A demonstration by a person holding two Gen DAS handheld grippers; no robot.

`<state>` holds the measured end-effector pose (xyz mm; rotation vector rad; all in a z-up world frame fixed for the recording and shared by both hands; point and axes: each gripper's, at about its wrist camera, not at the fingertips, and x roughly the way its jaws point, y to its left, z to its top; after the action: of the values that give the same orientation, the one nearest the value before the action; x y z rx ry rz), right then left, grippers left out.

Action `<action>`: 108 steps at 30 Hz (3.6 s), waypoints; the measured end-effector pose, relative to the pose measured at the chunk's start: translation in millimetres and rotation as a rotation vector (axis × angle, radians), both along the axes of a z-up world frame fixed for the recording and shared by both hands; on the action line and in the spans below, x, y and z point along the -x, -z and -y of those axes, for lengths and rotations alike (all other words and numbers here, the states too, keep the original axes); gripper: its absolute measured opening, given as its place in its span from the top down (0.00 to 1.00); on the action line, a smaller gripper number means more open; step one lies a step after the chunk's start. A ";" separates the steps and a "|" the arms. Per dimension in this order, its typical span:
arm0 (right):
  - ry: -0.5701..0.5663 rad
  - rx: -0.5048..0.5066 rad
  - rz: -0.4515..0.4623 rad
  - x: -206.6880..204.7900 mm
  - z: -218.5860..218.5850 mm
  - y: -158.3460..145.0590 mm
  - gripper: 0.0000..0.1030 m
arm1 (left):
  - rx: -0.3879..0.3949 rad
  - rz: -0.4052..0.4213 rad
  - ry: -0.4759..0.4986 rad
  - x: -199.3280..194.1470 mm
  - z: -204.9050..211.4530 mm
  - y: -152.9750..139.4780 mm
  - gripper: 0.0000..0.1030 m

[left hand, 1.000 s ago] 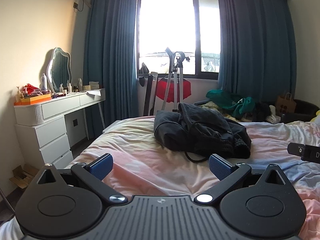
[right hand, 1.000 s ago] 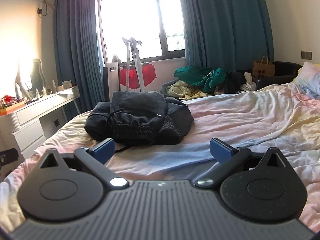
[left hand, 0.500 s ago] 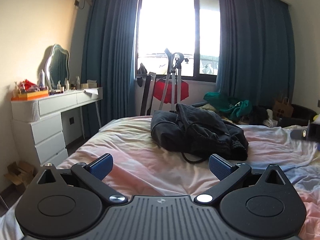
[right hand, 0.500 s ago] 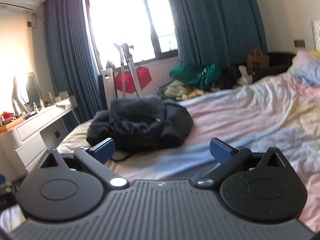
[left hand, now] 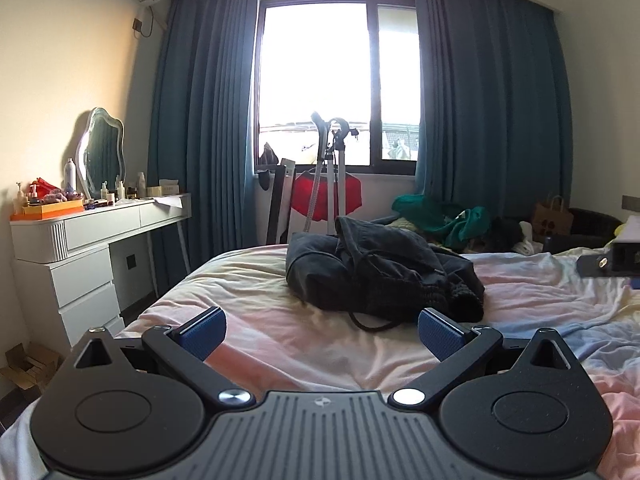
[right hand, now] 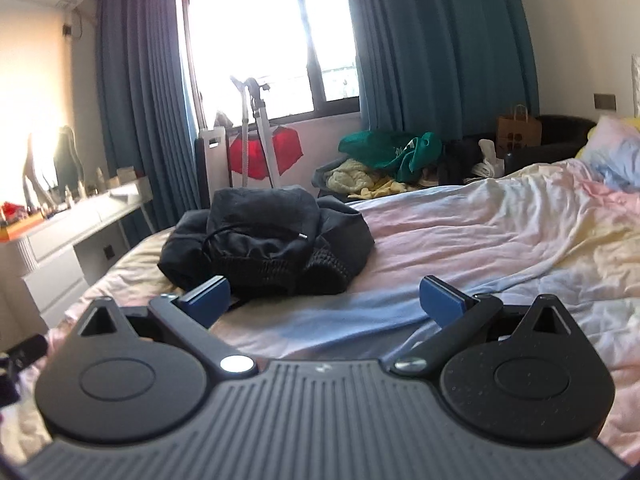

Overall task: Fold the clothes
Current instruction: 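Move both grippers toward the black clothing pile on the bed, then grasp the knit cuff of the black pants with the left gripper, then grasp the black pants leg with the right gripper while the left gripper holds the cuff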

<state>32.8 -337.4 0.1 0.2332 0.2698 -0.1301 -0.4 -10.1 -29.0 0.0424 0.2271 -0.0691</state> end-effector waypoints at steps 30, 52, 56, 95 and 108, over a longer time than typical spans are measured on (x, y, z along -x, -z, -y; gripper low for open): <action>0.090 -0.365 -0.154 -23.2 83.1 66.4 0.00 | -0.515 -0.042 0.164 -221.6 147.8 80.5 0.04; 0.071 -0.396 -0.231 -72.7 89.0 103.1 0.00 | -0.590 -0.126 0.229 -329.3 235.7 125.5 0.37; 0.094 -0.391 -0.237 -71.2 91.6 106.1 0.00 | -0.482 -0.126 0.255 -312.5 221.9 89.0 0.81; -0.098 -0.643 -0.113 -78.4 58.9 106.2 0.05 | 0.342 -0.361 0.130 -95.6 -126.5 6.4 0.82; -0.203 -0.714 -0.107 -159.1 45.4 147.8 0.27 | 0.388 -0.385 0.112 -117.3 -127.7 19.3 0.66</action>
<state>191.9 -382.8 -147.7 0.9058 0.4387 0.1628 116.9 117.7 -48.3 -0.3481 0.5921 -0.2322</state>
